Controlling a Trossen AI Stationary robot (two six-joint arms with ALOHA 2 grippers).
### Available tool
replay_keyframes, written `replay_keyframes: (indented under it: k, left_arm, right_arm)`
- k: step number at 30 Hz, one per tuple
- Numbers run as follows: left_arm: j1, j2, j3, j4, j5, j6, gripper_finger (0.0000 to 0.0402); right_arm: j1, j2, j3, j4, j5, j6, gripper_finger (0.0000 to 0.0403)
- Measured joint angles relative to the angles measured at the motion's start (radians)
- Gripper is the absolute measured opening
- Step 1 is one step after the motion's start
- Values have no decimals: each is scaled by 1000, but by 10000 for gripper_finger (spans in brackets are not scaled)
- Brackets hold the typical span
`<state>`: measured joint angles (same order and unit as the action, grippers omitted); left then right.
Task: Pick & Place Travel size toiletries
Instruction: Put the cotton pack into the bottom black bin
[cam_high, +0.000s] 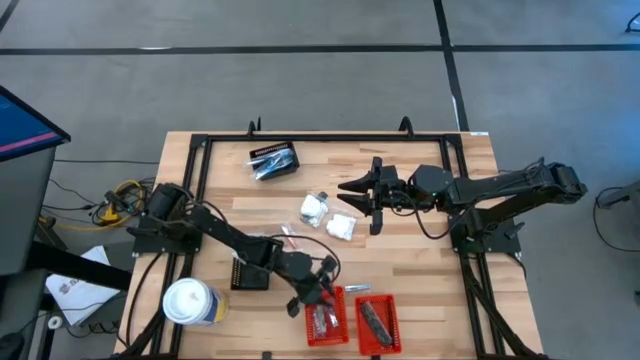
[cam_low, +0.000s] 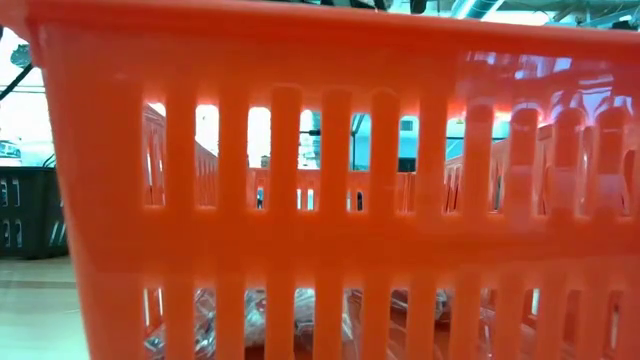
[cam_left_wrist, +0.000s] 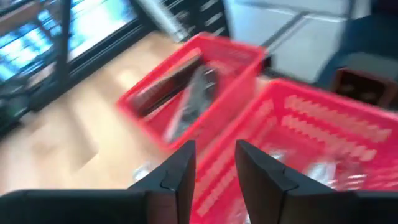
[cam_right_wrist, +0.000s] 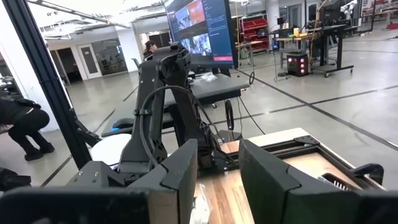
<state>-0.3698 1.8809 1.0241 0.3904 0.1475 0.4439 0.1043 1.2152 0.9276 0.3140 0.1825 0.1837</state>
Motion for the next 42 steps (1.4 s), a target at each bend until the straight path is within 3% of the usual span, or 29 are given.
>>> replay_keyframes:
  k: [5,16,22,25,29,32,37,42]
  left_arm:
    - [0,-64,-11,-7,-142,-49,105]
    - [28,-373,-146,-10,-187,-137,99]
    - [90,-554,-257,2,-200,-241,99]
    - [107,-618,-304,19,-201,-249,99]
    - [114,-670,-348,47,-201,-251,99]
    - [114,-676,-349,47,-201,-251,99]
    - [112,-677,-349,52,-200,-251,99]
    - [111,-677,-349,53,-200,-262,99]
  right_arm:
    - [0,0,0,-11,0,0,113]
    - [-57,-1,0,-54,0,-61,113]
    - [-199,9,0,-306,0,170,113]
    - [-264,56,-3,-337,3,186,113]
    - [-309,104,4,-246,-5,229,113]
    - [-326,145,7,-261,-52,221,113]
    - [-349,217,36,-257,-252,251,113]
    - [-353,274,90,-306,-315,224,113]
